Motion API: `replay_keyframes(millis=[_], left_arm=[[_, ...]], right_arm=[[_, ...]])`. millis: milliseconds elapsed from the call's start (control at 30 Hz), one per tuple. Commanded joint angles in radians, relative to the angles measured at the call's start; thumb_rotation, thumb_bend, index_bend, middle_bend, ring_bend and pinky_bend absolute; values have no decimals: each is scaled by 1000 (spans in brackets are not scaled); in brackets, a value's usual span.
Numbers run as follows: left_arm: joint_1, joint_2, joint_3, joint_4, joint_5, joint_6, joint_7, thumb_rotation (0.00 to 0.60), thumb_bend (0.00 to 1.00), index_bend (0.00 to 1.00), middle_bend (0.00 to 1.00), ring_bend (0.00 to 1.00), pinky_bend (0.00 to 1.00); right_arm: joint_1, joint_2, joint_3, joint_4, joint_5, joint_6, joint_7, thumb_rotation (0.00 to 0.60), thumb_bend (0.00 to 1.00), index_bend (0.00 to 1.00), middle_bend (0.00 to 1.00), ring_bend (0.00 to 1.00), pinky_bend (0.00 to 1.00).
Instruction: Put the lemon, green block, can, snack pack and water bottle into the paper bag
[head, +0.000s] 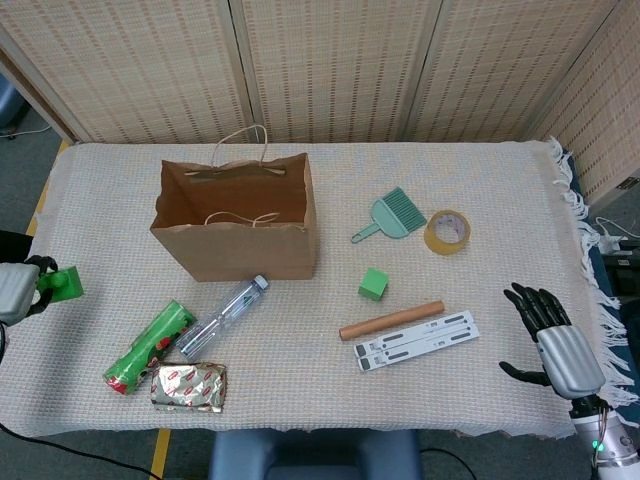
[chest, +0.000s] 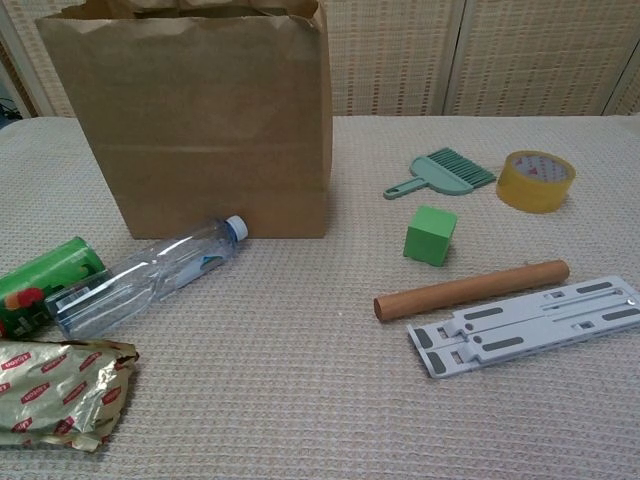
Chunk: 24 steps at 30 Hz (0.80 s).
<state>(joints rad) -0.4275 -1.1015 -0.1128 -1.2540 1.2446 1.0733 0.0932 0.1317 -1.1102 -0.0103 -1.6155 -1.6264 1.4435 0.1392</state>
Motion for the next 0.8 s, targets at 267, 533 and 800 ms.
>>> replay_keyframes(millis=[267,533,800], left_arm=[[15,30,-360,-290,-295,217,-267,600,632,665,649,599,782],[-50,66,-485,-572,-422,188,-271,600,634,660,646,599,776],[-251,-56,-450,-539,-425,149,-39,600,632,660,646,599,775]], right_arm=[[1,0,0,0,1,-2,-1,600,0,0,0,0,0],[0,0,-2,-1,-1,-3,-2,600,0,0,0,0,0],[-1,2,-5,-3,-5,-3,3,600,0,0,0,0,0]])
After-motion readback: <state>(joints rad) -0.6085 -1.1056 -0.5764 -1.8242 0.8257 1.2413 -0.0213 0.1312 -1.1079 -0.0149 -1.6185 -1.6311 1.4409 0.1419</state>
